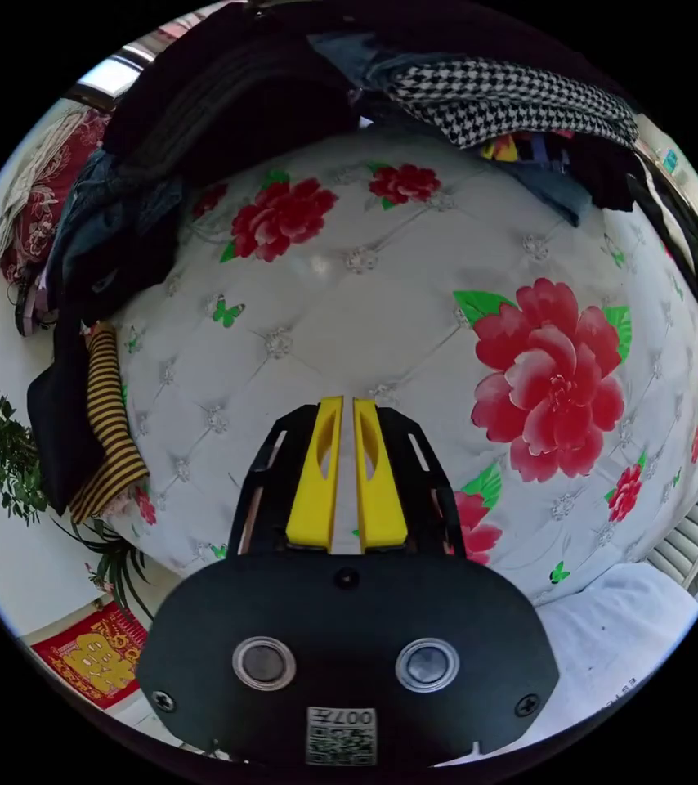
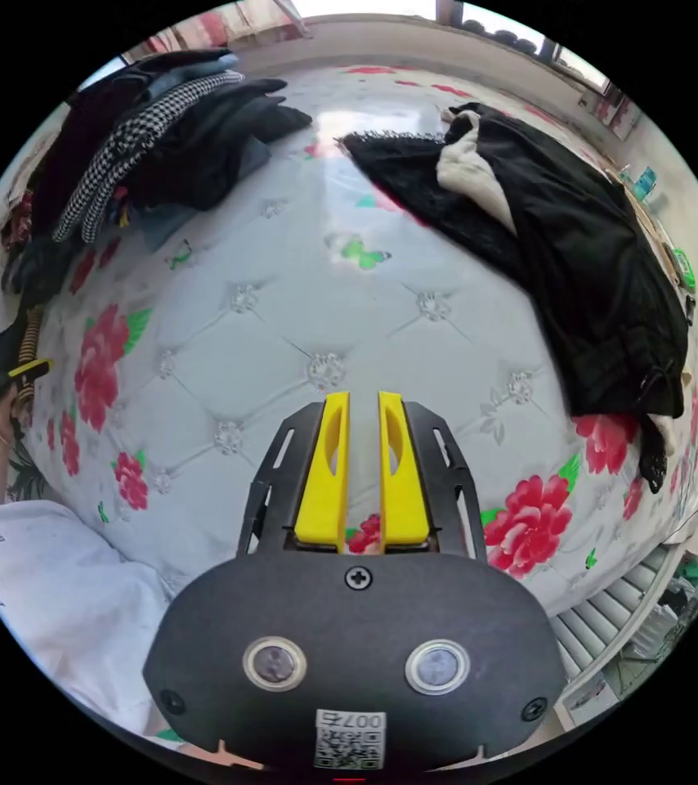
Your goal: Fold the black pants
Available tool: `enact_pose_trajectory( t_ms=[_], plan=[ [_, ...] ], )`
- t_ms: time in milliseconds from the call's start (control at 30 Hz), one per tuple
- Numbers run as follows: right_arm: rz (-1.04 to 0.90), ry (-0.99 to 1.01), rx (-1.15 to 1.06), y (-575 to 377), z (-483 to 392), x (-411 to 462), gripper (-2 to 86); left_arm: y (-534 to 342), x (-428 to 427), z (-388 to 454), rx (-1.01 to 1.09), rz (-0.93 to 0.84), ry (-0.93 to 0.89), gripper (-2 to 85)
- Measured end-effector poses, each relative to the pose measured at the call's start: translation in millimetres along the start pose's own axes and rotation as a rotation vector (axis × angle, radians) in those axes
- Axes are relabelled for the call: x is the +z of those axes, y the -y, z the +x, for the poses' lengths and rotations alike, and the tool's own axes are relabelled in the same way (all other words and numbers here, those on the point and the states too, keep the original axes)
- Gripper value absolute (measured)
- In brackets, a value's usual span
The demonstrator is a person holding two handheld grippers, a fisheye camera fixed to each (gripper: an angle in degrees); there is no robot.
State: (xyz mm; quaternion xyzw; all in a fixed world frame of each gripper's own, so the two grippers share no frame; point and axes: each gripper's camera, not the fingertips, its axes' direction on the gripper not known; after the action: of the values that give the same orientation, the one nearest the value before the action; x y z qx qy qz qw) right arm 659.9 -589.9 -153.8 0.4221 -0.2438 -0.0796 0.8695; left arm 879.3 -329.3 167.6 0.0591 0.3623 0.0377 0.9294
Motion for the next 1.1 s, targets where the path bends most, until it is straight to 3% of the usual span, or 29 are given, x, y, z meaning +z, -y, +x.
enact_pose_trajectory(
  t_ms=[67, 300, 467, 633, 800, 900, 1100],
  plan=[
    [-0.038, -0.015, 0.000, -5, 6, 14, 7.6, 5, 5, 17, 0.017, -0.013, 0.015, -0.4],
    [0.136, 0.001, 0.024, -26, 13, 14, 6.7, 20, 28, 70, 0.037, -0.087, 0.024, -0.9],
    [0.150, 0.162, -0.007, -28, 42, 2, 7.2, 27, 34, 103, 0.097, -0.104, 0.161, -1.0],
    [0.306, -0.127, 0.186, -26, 120, -47, 7.8, 30, 38, 112, 0.092, -0.108, 0.205, -1.0],
    [0.322, -0.265, 0.316, -7, 204, -74, 8.6, 32, 39, 110, 0.086, -0.115, 0.216, -0.9],
    [0.183, -0.184, 0.301, 16, 229, -47, 8.3, 30, 40, 110, 0.093, -0.115, 0.243, -1.0],
    [0.240, -0.046, 0.420, -5, 233, -53, 2.6, 21, 35, 92, 0.082, -0.093, 0.231, -1.0]
  ],
)
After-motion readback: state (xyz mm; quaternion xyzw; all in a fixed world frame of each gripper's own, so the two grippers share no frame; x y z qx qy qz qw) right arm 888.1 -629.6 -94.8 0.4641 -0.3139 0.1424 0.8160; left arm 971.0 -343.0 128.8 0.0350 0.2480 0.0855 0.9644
